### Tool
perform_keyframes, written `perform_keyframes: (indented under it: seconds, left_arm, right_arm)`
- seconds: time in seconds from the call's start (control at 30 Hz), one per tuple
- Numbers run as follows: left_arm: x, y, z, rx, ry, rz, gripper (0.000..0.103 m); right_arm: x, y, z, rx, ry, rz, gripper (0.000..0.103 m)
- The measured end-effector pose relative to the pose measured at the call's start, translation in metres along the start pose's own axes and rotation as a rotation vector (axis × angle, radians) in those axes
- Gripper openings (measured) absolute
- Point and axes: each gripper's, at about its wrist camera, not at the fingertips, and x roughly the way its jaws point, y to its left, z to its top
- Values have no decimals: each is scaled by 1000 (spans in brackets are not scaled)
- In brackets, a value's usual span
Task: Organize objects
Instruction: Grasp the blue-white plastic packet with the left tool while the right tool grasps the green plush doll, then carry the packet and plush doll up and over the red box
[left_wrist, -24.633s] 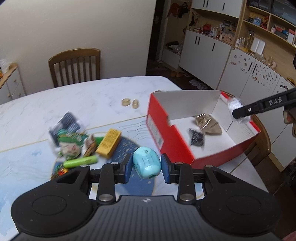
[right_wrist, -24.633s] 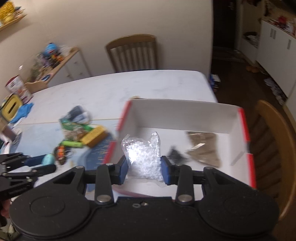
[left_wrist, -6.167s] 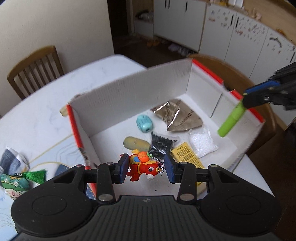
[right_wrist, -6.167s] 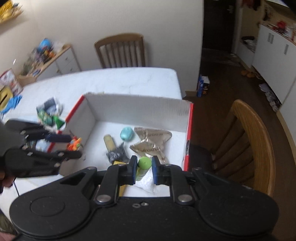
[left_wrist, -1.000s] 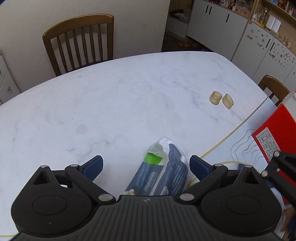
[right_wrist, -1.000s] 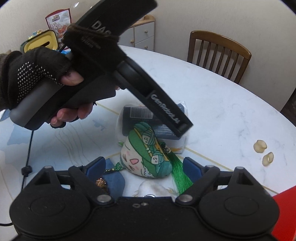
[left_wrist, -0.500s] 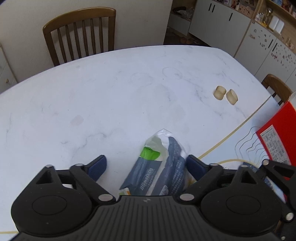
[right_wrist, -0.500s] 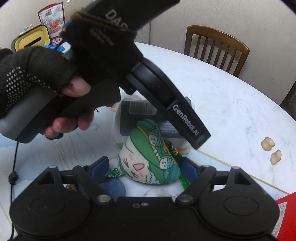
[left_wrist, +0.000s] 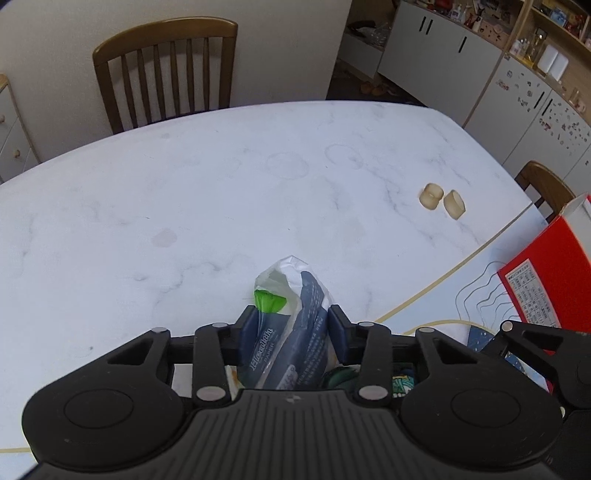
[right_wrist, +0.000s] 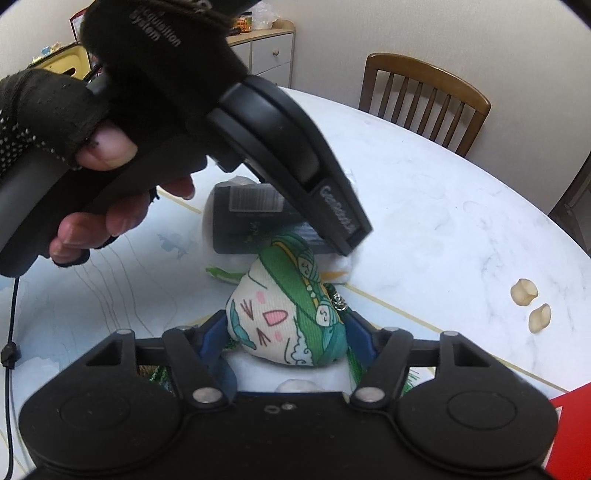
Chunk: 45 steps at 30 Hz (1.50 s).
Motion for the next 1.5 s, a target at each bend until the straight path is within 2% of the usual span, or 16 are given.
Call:
perform_keyframes:
  seconds: [0.33,0.7,0.77,1.03,1.27,1.5]
  left_arm:
    - [-46,15,5,-54,-59,2,38]
    - [-93,-6,2,-24,-86,26,38]
    - [-102,-13,1,-12,-91,24,38]
    - [-138,-50,-2,47,-116,8,38]
    - [-156,-94,-6,125,-114,-8,38]
    - [-162,-152,-5,205,-106,-24,38]
  right_arm:
    - [-30,-11,6,115,-50,28,64]
    - [-95,-34,15,179,-92,36,64]
    - [-104,-42,22,182,-86,31,64]
    - [-150,-63,13,200,-86,19,64]
    - [-193,-85,-12,210,-96,-14,64]
    - [-234,-130,-39,241,-108,-65,64]
